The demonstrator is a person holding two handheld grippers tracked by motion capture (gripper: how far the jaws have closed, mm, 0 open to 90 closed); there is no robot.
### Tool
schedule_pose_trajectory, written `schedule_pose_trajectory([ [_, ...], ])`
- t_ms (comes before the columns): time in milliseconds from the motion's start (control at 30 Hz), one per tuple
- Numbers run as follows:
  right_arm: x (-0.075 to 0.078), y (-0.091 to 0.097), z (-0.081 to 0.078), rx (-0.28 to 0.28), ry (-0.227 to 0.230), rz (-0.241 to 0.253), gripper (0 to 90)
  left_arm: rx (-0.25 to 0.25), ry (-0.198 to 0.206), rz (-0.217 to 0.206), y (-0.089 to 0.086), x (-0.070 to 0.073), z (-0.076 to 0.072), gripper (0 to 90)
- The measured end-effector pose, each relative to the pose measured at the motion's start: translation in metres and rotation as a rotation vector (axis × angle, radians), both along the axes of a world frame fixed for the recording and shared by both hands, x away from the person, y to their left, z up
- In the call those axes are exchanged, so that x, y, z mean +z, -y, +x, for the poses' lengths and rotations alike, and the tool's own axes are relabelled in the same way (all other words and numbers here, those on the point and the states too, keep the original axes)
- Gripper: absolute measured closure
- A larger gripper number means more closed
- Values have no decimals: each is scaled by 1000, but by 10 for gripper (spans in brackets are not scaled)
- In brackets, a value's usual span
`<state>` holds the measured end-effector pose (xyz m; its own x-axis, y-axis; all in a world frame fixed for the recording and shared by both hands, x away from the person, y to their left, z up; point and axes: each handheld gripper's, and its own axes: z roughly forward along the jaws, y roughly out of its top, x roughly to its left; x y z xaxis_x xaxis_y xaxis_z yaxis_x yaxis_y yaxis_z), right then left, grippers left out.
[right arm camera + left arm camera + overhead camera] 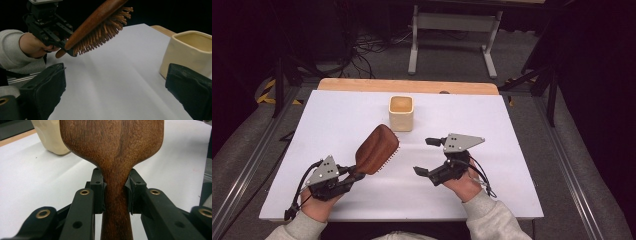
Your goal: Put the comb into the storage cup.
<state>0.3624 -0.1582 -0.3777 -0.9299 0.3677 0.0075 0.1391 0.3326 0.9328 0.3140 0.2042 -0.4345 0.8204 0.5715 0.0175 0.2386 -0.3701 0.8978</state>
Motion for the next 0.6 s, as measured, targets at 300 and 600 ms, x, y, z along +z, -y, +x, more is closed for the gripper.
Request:
schedule_pose_trajectory([
  [300,9,-31,14,44,-32,5,29,-2,4,13,1,0,-1,724],
  [600,12,-60,23,63,-43,-10,15,-2,18,35,4,0,-2,724],
])
